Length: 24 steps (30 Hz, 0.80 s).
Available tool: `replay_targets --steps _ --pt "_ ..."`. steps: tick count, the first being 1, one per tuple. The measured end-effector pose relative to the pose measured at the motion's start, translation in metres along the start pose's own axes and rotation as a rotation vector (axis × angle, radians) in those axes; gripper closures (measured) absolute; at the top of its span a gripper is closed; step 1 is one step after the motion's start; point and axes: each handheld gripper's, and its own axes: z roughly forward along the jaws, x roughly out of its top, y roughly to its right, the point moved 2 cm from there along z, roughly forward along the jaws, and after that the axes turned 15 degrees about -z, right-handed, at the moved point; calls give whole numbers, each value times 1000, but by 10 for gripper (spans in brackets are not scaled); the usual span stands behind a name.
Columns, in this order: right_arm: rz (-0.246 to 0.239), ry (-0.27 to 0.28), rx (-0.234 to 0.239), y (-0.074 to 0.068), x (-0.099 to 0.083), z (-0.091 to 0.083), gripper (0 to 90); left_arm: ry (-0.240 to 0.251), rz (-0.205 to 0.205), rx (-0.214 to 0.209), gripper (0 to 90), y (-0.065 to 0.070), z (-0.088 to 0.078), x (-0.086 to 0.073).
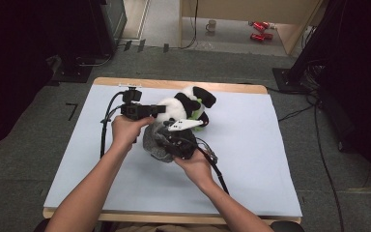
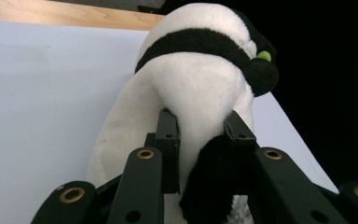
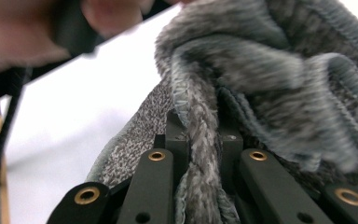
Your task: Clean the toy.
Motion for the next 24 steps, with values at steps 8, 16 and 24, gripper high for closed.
replay_targets --steps 8,16,24 --pt "-1 54 -56 6 12 -14 808 -22 8 -4 728 5 7 -8" --pt "18 77 -105 15 2 -13 809 -40 29 -23 729 23 21 -22" --pt "-11 55 -141 15 -13 0 810 -40 -16 -37 730 17 21 -21"
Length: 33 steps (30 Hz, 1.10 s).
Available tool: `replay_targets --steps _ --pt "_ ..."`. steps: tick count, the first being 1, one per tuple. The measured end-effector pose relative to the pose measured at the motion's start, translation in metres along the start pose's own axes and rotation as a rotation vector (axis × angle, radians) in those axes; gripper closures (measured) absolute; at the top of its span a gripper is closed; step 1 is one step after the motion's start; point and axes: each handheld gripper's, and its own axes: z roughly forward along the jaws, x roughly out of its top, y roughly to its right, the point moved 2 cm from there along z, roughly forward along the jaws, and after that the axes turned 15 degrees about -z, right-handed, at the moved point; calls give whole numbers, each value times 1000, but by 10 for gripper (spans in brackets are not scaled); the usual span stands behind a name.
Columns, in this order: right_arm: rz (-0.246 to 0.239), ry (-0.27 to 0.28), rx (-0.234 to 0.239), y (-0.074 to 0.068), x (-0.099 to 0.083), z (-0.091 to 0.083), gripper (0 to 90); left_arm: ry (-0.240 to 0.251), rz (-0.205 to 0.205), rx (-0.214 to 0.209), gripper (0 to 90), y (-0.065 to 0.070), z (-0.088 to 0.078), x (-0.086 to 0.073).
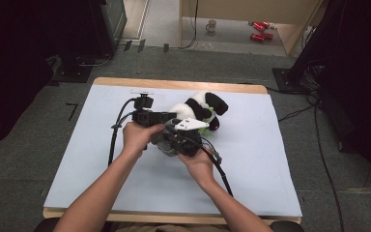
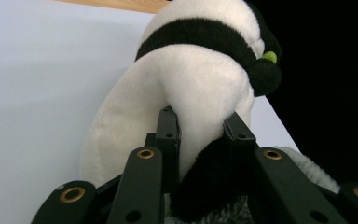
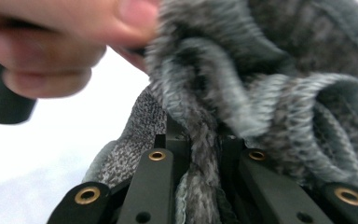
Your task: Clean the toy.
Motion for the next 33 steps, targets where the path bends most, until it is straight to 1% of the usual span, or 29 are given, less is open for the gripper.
replay_targets --steps 5,7,10,17,18,20,22,23,25,27,28,31,32,33 --pt "0 -19 4 0 -5 4 811 4 -7 -4 730 0 0 1" --pt "0 -41 8 0 -9 8 810 13 -13 -15 730 1 -2 2" --pt "2 -74 12 -1 -14 13 810 22 -9 -27 730 3 -5 4" --pt "7 -111 18 2 -22 18 810 35 -13 -45 730 3 -12 9" --pt "12 -134 17 5 -26 20 809 42 -24 -57 730 2 -16 10" --pt "24 -153 9 9 -31 22 809 53 -28 -66 730 0 -20 12" --pt "53 -166 6 14 -36 23 809 61 -31 -71 730 -1 -25 15" --pt "68 -174 5 17 -38 23 809 61 -31 -71 730 -1 -25 15" --pt "88 -181 9 21 -40 22 809 72 -20 -74 732 -4 -30 18" --pt "92 -186 12 23 -38 20 808 71 -17 -74 733 -5 -32 19" --pt "92 -187 15 24 -37 18 808 81 -20 -83 734 -8 -36 21" --pt "93 -185 14 28 -33 13 808 92 -26 -84 735 -11 -40 23" --pt "100 -181 13 30 -32 10 808 100 -29 -83 735 -14 -44 25" --pt "107 -179 11 32 -30 7 808 100 -29 -83 735 -14 -44 25"
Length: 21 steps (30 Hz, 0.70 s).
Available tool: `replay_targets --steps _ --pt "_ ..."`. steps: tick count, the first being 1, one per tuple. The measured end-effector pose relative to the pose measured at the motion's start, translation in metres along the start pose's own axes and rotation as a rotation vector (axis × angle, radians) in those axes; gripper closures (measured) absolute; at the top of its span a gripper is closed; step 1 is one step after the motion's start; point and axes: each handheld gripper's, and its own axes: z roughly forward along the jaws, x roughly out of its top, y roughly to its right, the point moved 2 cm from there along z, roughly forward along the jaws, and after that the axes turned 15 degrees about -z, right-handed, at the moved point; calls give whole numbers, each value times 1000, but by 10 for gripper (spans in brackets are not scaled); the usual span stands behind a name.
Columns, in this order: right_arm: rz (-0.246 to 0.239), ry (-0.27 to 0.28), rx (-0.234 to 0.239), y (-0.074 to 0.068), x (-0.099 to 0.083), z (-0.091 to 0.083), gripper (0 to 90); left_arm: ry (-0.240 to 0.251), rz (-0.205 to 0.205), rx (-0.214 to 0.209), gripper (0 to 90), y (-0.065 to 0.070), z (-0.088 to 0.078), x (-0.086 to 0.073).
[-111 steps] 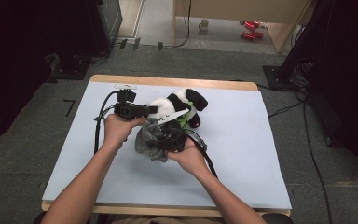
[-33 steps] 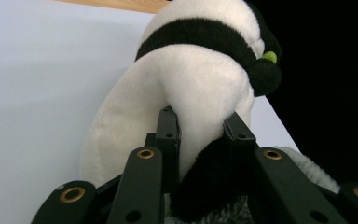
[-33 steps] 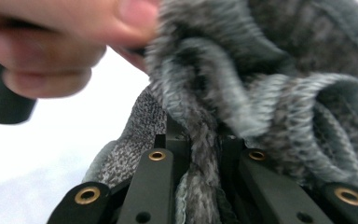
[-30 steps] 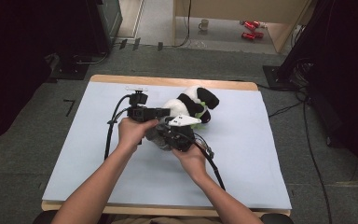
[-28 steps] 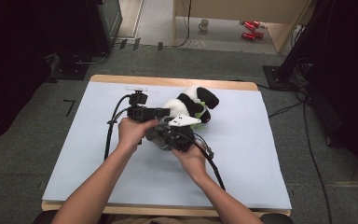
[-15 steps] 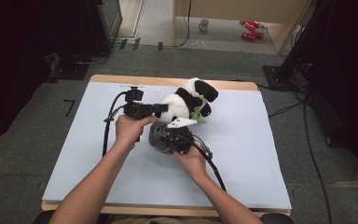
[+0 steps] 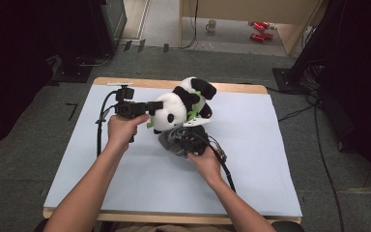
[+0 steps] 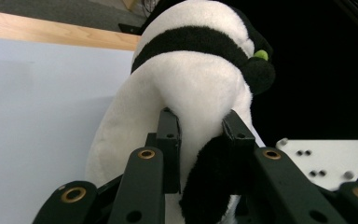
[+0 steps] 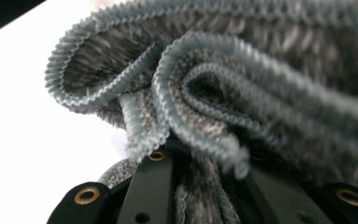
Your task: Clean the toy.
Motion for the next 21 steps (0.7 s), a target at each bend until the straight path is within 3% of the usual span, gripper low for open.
replay_targets --steps 8,15,19,21 --pt "44 34 -12 18 7 -20 808 21 -14 -7 735 -11 -11 2" --pt "121 72 -48 46 6 -40 807 33 -29 -11 737 -21 -22 4" --pt "112 112 -86 55 15 -58 807 56 -48 -44 738 -25 -29 5" --pt "106 132 -94 56 20 -67 807 62 -48 -37 738 -26 -31 5"
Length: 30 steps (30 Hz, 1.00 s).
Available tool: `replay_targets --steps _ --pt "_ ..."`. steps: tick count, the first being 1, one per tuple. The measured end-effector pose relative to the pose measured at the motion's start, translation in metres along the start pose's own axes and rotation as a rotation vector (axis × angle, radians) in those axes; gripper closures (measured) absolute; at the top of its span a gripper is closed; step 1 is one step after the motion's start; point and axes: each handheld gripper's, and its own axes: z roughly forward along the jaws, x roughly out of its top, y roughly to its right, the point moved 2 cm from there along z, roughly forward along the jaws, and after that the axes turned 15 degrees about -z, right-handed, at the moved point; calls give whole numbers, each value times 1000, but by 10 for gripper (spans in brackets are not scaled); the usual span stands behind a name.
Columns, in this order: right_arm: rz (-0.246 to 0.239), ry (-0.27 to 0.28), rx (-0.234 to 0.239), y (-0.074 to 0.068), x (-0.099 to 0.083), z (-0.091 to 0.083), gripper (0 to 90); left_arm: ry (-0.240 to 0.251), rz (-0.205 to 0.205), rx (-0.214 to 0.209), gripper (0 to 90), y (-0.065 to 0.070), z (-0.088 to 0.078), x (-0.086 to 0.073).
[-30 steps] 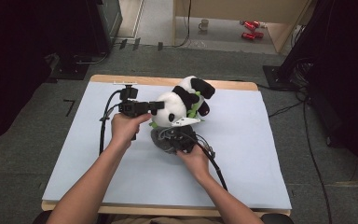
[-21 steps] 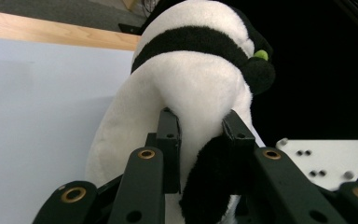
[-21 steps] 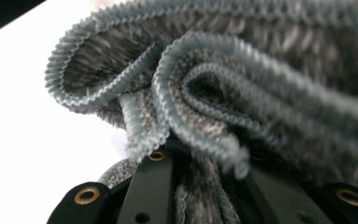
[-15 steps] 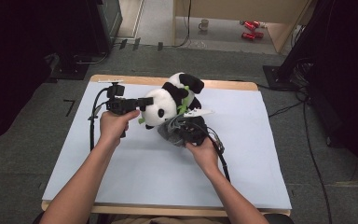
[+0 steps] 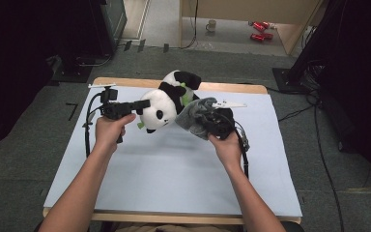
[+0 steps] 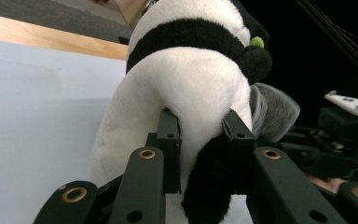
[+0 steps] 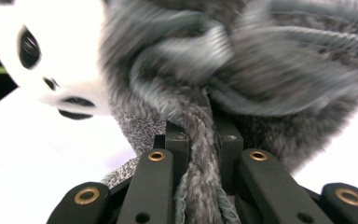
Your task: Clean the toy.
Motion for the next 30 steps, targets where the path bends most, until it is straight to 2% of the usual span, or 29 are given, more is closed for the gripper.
replay_targets --steps 3,6,7,11,14,16,19,20,24,25,27,30 --pt "6 31 -9 4 7 -11 806 -8 15 29 738 -2 -1 0" --pt "35 68 -16 13 11 -23 806 -34 34 42 738 -3 -1 -3" --pt "42 77 -20 16 12 -27 806 -67 48 45 738 -4 1 -6" --pt "60 100 -25 23 16 -40 806 -147 78 24 737 -1 6 -15" --pt "63 122 -31 25 20 -50 806 -193 66 -24 738 1 5 -18" --pt "55 138 -25 23 23 -55 806 -220 87 -45 737 2 3 -18" --pt "42 140 -8 18 29 -60 806 -236 105 -45 736 1 0 -18" --pt "33 145 -6 15 31 -61 806 -250 137 -34 736 0 -2 -19" --pt "1 148 19 4 38 -62 806 -322 221 -1 734 -3 -2 -26" --pt "-8 148 27 1 40 -61 806 -326 238 -4 733 -4 -1 -28" --pt "-19 142 44 -4 42 -59 806 -323 238 -22 730 -7 1 -30" --pt "-36 107 53 -8 40 -50 804 -326 280 -17 728 -12 4 -31"
